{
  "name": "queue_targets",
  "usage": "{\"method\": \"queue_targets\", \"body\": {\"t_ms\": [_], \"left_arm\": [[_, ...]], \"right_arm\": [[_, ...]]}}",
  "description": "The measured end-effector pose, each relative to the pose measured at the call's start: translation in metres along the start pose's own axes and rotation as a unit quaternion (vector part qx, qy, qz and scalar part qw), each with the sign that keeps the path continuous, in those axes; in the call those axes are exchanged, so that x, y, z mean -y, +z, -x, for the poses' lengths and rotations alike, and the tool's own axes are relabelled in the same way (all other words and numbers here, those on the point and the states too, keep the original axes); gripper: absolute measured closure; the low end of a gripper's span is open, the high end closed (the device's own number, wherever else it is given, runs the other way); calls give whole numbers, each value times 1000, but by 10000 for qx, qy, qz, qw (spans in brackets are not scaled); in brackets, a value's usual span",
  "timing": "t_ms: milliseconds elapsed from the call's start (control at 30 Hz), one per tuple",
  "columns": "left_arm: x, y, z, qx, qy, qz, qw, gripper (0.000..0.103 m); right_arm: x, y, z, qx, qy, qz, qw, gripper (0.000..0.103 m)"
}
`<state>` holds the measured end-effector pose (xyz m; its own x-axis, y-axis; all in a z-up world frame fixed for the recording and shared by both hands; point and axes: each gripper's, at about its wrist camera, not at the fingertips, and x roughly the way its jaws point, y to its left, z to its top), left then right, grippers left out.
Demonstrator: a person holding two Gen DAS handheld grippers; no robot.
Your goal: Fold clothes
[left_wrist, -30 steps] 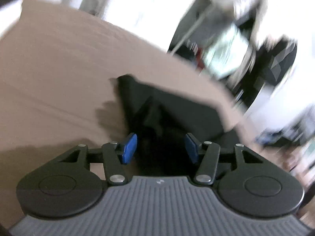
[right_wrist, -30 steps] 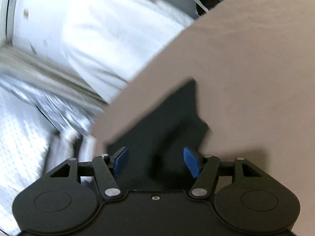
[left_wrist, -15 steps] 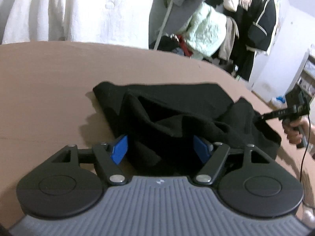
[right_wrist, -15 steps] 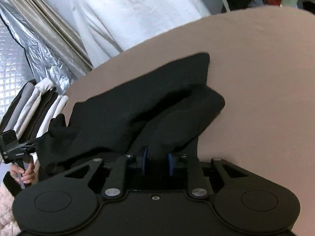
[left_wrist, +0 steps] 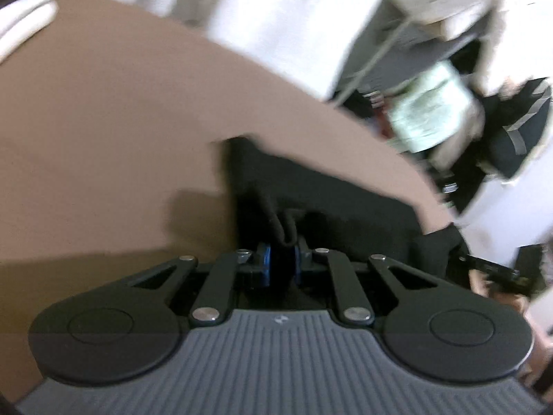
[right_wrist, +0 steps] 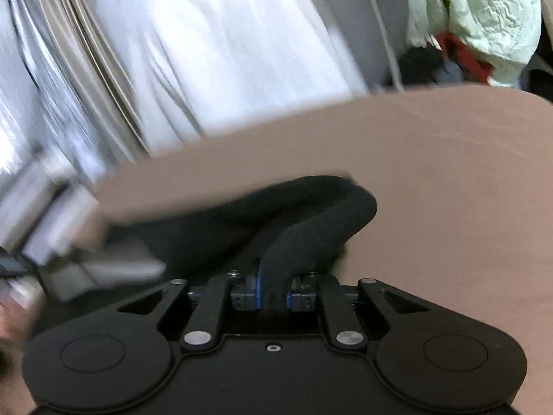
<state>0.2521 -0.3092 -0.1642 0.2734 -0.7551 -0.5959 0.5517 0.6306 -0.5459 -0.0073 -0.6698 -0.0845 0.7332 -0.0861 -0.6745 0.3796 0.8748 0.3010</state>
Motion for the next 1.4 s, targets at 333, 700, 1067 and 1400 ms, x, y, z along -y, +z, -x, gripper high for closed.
{"method": "queue_targets", "body": {"t_ms": [333, 700, 1067, 1400], "left_arm": [[8, -3, 3, 397, -510, -498, 9967, 61], [34, -2, 11, 526, -170, -650, 9964, 90], [19, 24, -9, 783, 648, -473, 9937, 69], [11, -7, 30, 627, 525, -84, 9966, 53]], "right_arm": [[-2, 5, 3, 163, 1, -94, 9998, 73], [-24, 6, 10, 1154, 571, 157, 9915, 90], [-21, 46, -3, 1022, -292, -155, 9942, 55], [-21, -81, 83, 1021, -618, -1585, 9801, 50]]}}
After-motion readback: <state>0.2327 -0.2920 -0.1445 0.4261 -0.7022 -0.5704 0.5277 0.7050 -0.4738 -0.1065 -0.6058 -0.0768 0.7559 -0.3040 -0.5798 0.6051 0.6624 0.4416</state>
